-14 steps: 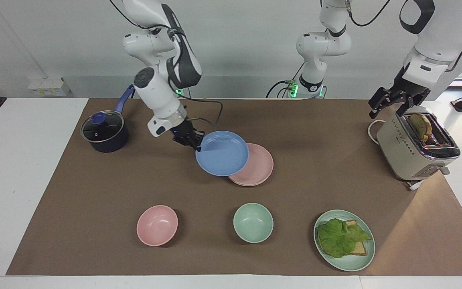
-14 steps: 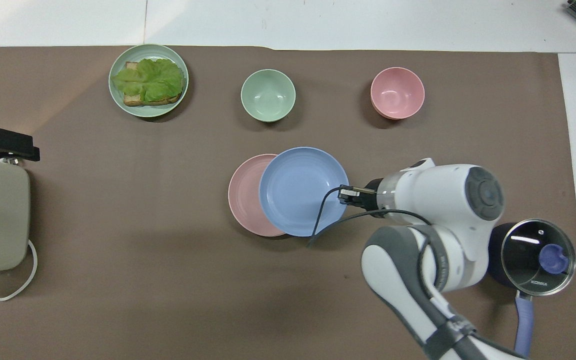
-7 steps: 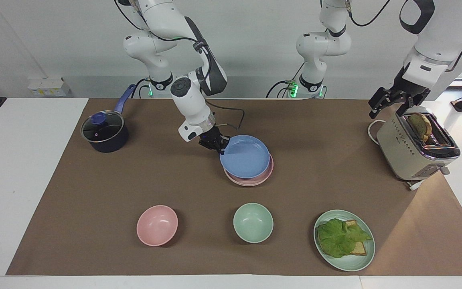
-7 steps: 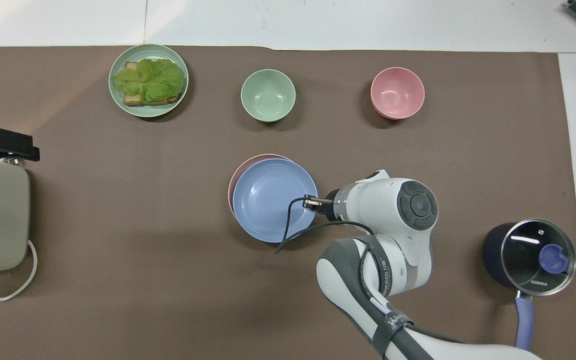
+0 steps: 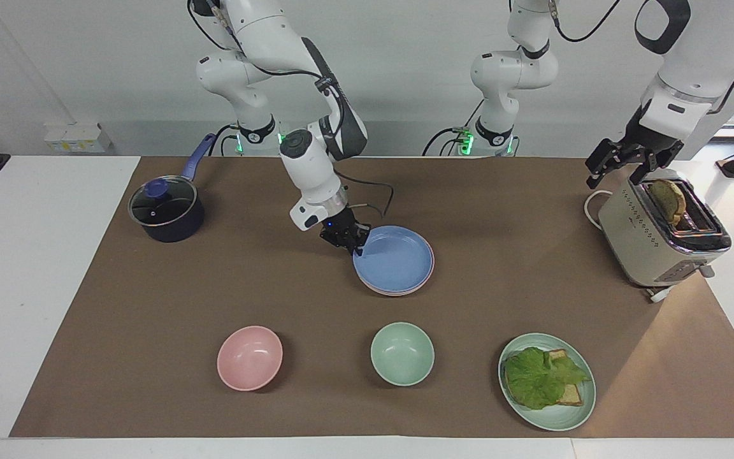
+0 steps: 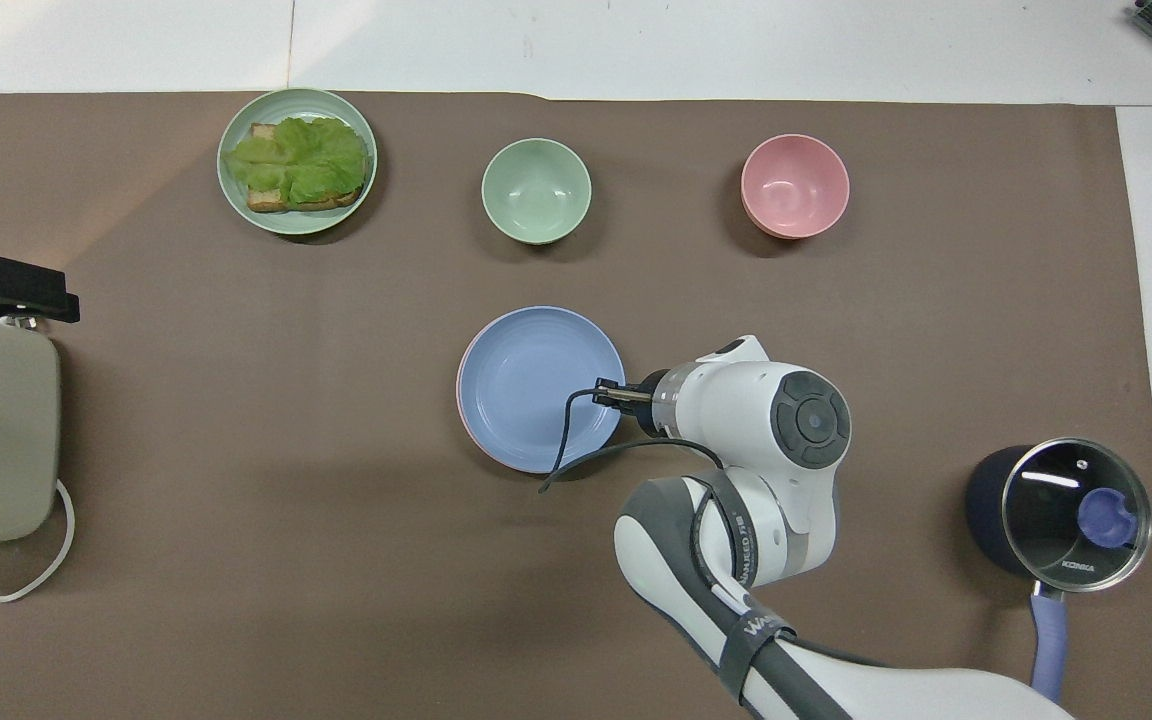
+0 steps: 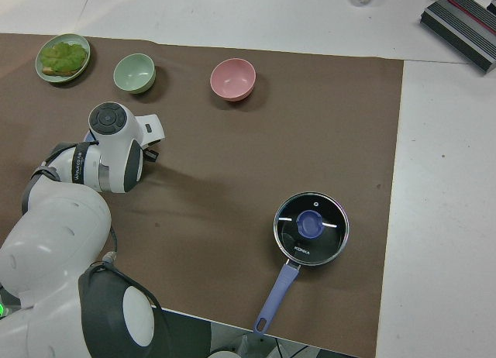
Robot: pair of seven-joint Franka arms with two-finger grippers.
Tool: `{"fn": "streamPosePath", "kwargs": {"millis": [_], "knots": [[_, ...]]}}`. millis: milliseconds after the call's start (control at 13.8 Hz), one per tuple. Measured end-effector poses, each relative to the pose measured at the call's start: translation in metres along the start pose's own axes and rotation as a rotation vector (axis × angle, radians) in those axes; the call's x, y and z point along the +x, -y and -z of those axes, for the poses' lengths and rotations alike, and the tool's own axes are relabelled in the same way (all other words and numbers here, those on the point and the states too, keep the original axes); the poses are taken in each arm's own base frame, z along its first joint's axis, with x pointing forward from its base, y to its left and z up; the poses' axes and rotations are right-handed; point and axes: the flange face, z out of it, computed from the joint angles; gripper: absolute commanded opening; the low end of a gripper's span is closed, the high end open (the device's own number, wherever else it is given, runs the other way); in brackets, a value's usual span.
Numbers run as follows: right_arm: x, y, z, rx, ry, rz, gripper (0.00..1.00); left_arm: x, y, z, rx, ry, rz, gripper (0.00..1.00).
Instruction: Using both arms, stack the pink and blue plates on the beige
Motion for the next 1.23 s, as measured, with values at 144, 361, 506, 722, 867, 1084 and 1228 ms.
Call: {"fn": "streamPosePath", "kwargs": {"millis": [144, 361, 506, 722, 867, 1084, 1228], "knots": [[0.007, 0.007, 0.01, 0.017, -0.019, 0.002, 1.0, 0.0, 0.0, 0.0, 0.0, 0.0, 0.0, 1.0], [0.029, -0.005, 0.054, 0.035, -0.032, -0.035, 1.0, 0.0, 0.0, 0.0, 0.0, 0.0, 0.0, 1.0], [0.058, -0.043, 0.103, -0.006, -0.054, -0.051, 1.0, 0.0, 0.0, 0.0, 0.0, 0.0, 0.0, 1.0], [0.086, -0.108, 0.176, -0.168, -0.107, -0.016, 1.0, 0.0, 0.0, 0.0, 0.0, 0.0, 0.0, 1.0], [0.095, -0.148, 0.22, -0.233, -0.108, -0.01, 1.0, 0.0, 0.0, 0.0, 0.0, 0.0, 0.0, 1.0], [0.11, -0.178, 0.301, -0.289, -0.039, 0.004, 1.0, 0.0, 0.0, 0.0, 0.0, 0.0, 0.0, 1.0], [0.113, -0.175, 0.356, -0.345, -0.01, 0.015, 1.0, 0.0, 0.0, 0.0, 0.0, 0.0, 0.0, 1.0]]}}
